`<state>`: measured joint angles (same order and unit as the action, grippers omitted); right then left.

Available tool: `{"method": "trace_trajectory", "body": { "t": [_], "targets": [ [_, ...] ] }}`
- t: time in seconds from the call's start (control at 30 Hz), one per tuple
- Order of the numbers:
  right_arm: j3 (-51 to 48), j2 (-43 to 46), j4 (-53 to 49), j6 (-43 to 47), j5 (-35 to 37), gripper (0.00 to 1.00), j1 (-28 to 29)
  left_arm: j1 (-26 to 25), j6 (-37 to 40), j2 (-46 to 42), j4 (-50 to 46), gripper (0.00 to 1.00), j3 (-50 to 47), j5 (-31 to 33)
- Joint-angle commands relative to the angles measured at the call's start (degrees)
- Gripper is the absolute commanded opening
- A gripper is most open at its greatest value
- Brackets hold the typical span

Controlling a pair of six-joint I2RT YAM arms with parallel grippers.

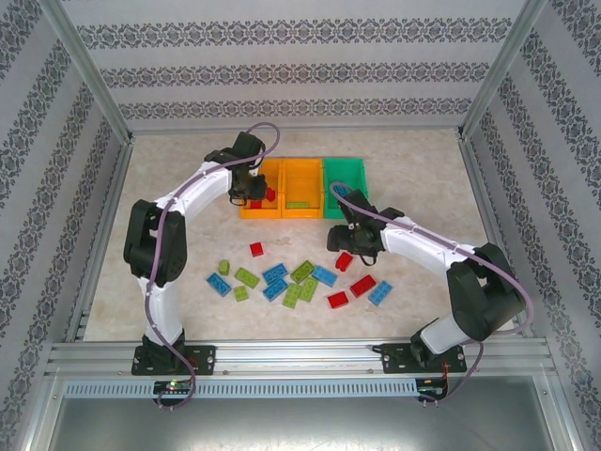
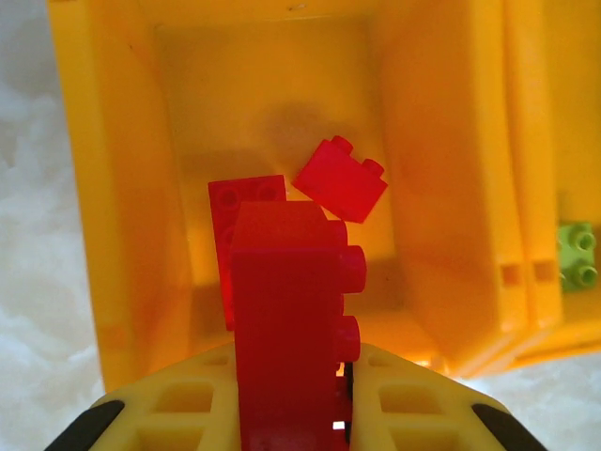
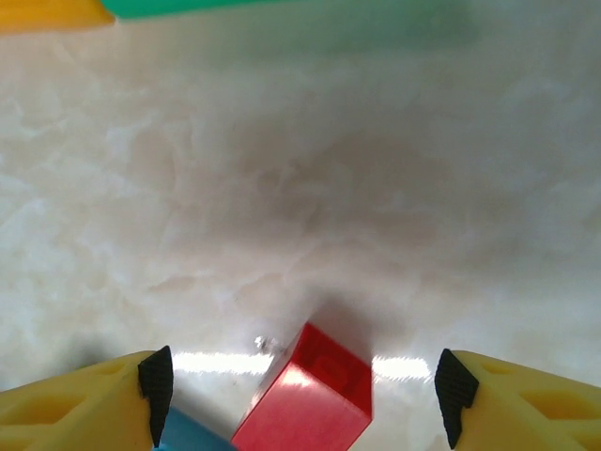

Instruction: Sort the legos into containers by color

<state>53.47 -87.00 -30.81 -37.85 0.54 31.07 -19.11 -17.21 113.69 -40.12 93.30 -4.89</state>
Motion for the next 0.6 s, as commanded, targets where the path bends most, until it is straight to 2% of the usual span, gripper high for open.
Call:
{"method": "trace_trajectory", "body": {
  "t": [0.0,0.1,0.37,0.5,0.57],
  "targets": [
    [-1.5,1.3,-2.8,-5.7,-1.7,0.77,1.0,0.8,-2.5,1.3,-0.3,0.18,4.0,-1.9],
    [-2.2,0.7,-2.9,-8.3,-3.3,0.77,1.6,0.8,-3.3,2.0,0.9,0.27,4.7,-2.9],
    [-0.7,-4.0,-3.1,-9.3,-5.2,0.74,2.5,0.7,-4.5,-0.3,4.5,0.60,0.4,-5.2],
    [0.4,-6.0,-3.6,-9.2,-5.1,0.64,3.0,0.8,-4.8,-3.7,6.9,0.69,-4.1,-5.1],
    [0.5,-7.0,-3.6,-9.2,-5.1,0.61,3.1,0.7,-4.9,-6.4,8.8,0.78,-7.5,-4.6]
  ]
}}
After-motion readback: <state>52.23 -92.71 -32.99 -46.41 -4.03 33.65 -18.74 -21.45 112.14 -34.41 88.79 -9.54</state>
